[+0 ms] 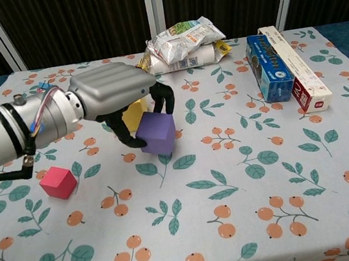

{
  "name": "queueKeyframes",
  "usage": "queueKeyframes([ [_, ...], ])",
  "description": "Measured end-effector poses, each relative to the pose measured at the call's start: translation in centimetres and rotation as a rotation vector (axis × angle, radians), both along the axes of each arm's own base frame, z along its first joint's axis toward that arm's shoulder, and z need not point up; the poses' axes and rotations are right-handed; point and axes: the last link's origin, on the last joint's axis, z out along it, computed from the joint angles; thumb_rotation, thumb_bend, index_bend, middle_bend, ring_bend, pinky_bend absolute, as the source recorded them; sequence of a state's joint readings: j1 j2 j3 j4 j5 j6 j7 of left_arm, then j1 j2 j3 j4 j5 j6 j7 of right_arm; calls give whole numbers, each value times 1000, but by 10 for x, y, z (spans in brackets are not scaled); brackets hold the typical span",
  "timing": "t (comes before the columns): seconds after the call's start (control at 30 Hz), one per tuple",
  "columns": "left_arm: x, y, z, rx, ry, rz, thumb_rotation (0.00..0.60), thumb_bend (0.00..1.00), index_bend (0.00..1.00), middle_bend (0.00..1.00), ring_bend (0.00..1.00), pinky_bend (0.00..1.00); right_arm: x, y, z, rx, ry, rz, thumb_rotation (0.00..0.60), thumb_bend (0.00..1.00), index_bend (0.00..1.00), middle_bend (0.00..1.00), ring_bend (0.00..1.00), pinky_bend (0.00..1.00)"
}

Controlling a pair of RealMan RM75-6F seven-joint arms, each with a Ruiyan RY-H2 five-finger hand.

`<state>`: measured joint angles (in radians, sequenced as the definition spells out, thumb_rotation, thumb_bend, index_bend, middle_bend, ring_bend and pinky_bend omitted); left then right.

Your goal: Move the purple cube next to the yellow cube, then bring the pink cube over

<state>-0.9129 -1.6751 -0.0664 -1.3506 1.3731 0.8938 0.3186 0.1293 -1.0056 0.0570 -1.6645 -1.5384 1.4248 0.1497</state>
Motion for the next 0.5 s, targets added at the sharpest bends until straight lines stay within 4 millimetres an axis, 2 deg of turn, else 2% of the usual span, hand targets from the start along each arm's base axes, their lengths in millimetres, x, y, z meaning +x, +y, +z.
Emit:
queueKeyframes([
  [0.2, -11, -1, 1, 12, 52, -133, 600, 278, 520, 574, 319, 192, 1, 1, 0, -3, 1, -1, 600, 26, 0, 41, 0, 0],
  [0.5, -31, 14, 8, 27, 87, -204, 600, 277, 515, 563, 319, 192, 0, 4, 2, -12, 5, -10, 600, 26, 0, 42, 0, 0],
])
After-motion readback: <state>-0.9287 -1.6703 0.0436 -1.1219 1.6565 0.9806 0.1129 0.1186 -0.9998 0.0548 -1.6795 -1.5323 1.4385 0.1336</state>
